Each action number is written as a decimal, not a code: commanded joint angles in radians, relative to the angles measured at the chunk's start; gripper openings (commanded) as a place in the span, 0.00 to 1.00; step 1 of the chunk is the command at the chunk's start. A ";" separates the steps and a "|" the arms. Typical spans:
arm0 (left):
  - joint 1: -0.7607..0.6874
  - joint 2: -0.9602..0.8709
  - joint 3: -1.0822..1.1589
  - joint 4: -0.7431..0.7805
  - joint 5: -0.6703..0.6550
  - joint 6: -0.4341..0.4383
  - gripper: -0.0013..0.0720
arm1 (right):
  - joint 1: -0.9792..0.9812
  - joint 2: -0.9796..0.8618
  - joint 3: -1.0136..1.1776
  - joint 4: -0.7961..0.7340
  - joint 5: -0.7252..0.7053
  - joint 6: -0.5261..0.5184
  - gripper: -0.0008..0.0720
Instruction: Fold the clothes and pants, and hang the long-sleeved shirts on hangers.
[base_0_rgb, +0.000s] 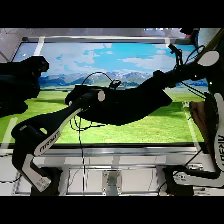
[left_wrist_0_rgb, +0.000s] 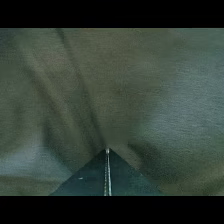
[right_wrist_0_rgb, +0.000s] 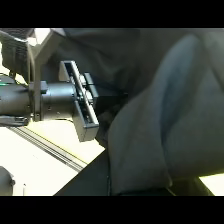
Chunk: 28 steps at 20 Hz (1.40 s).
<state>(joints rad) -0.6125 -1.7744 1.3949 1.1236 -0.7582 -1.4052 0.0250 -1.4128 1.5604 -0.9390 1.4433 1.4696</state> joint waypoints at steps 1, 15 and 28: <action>0.043 0.001 0.000 0.006 0.001 -0.009 0.04 | 0.084 -0.079 0.100 -0.013 0.005 0.060 0.02; 0.600 0.603 0.000 0.183 -0.344 0.079 0.04 | 0.567 -0.417 0.341 0.050 -0.410 0.180 0.02; 0.784 0.695 -0.008 0.185 -0.444 0.078 0.04 | 0.417 -0.416 0.496 -0.042 -0.159 0.144 0.63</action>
<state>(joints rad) 0.1612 -1.0832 1.3876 1.3060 -1.1915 -1.3270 0.5449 -1.8915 2.0518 -0.8642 1.0420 1.6329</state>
